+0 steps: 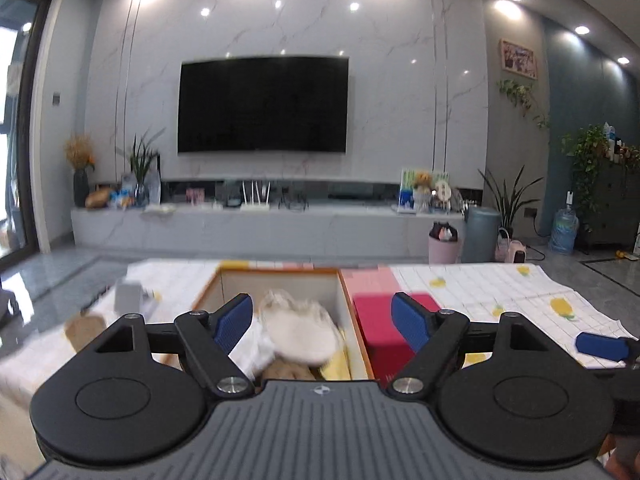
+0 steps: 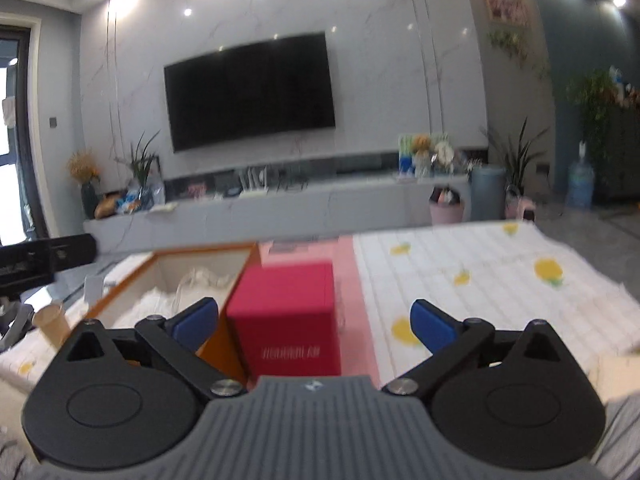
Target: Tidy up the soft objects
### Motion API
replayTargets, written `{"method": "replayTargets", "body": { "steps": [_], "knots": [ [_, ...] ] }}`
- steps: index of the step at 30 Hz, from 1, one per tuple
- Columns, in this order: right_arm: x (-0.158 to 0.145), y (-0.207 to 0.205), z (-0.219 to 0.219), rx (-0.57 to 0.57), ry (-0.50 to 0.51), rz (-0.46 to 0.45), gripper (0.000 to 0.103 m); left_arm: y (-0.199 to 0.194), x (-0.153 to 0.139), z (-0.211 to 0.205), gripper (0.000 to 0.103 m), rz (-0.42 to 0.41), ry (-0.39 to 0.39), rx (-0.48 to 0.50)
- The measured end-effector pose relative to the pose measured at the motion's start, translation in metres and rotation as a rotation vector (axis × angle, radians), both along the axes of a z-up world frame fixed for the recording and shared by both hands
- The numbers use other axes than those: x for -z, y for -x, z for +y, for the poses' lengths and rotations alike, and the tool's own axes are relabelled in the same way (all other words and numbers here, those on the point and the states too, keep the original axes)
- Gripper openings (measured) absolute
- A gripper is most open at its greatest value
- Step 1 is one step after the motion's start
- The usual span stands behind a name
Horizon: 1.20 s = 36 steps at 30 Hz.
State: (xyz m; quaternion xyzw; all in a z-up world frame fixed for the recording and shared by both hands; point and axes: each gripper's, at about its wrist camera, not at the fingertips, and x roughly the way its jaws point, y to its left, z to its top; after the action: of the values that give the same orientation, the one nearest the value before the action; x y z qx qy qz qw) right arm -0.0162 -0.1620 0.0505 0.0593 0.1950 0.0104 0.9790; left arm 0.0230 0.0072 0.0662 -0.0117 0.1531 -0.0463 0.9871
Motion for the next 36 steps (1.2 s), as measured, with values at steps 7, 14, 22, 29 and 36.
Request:
{"method": "replayTargets", "body": {
  "steps": [7, 14, 22, 29, 36],
  "knots": [
    [0.022, 0.005, 0.011, -0.126, 0.089, -0.02, 0.1, 0.012, 0.027, -0.011, 0.093, -0.04, -0.061, -0.005],
    [0.028, 0.003, 0.007, -0.154, 0.078, -0.027, 0.1, 0.015, 0.045, -0.02, 0.092, 0.014, -0.046, 0.024],
    [0.034, 0.0, 0.003, -0.139, 0.09, -0.031, 0.1, 0.02, 0.052, -0.023, 0.092, 0.012, -0.049, 0.017],
    [0.035, 0.001, 0.004, -0.13, 0.095, -0.027, 0.1, 0.021, 0.052, -0.025, 0.092, 0.018, -0.047, 0.012],
    [0.036, 0.002, 0.005, -0.11, 0.11, -0.032, 0.1, 0.023, 0.053, -0.026, 0.092, 0.005, -0.051, 0.0]
  ]
}}
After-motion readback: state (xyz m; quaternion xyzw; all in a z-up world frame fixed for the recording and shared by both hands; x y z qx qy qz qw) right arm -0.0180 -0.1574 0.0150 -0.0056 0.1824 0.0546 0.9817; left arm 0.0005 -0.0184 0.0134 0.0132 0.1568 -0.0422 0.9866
